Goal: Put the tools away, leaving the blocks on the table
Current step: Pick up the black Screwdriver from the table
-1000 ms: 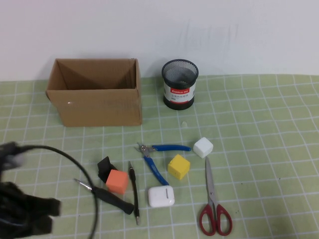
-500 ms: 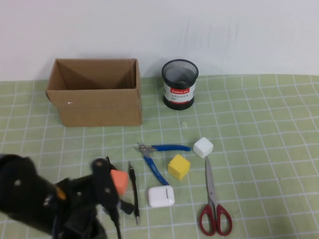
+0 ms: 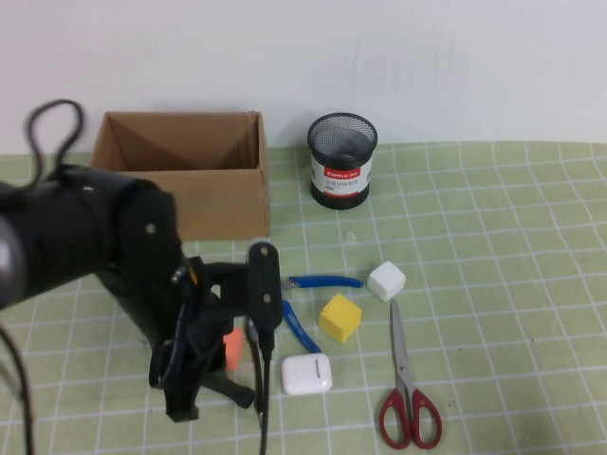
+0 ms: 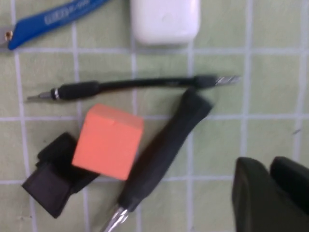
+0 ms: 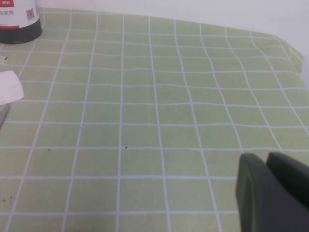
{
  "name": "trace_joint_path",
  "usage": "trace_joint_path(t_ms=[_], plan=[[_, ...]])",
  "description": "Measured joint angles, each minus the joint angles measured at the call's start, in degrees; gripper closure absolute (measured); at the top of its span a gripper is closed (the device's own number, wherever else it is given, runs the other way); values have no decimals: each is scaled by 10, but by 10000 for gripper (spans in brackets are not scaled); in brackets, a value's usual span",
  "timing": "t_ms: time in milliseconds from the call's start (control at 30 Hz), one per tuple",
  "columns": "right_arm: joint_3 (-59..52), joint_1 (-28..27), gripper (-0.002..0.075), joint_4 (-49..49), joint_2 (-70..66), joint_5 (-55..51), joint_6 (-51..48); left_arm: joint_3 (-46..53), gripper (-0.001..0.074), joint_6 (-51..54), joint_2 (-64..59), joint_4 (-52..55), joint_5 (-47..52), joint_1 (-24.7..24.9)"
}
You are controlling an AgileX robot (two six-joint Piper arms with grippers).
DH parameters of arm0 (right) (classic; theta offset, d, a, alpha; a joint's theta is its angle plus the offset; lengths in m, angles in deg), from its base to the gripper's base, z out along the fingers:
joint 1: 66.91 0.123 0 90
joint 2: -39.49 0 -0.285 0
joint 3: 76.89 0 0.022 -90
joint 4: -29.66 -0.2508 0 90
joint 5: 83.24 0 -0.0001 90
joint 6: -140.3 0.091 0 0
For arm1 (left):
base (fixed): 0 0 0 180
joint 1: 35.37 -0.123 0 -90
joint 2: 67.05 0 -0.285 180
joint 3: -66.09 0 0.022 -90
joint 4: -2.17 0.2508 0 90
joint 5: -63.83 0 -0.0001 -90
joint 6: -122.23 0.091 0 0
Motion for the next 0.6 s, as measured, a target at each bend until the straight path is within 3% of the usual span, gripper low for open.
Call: trace_joint_path(t_ms=[167,233,333,600], plan=[[0,0,736,0,0,0,0,-4,430,19,-50,58,5,0],[0,0,736,0,0,0,0,-4,365,43,-63,66,-5,0],[0,0,736,0,0,0,0,-4,340,92,-76,75,-32,0],[0,0,736,0,0,0,0,-5,356,142,-109,79,-71,-18]])
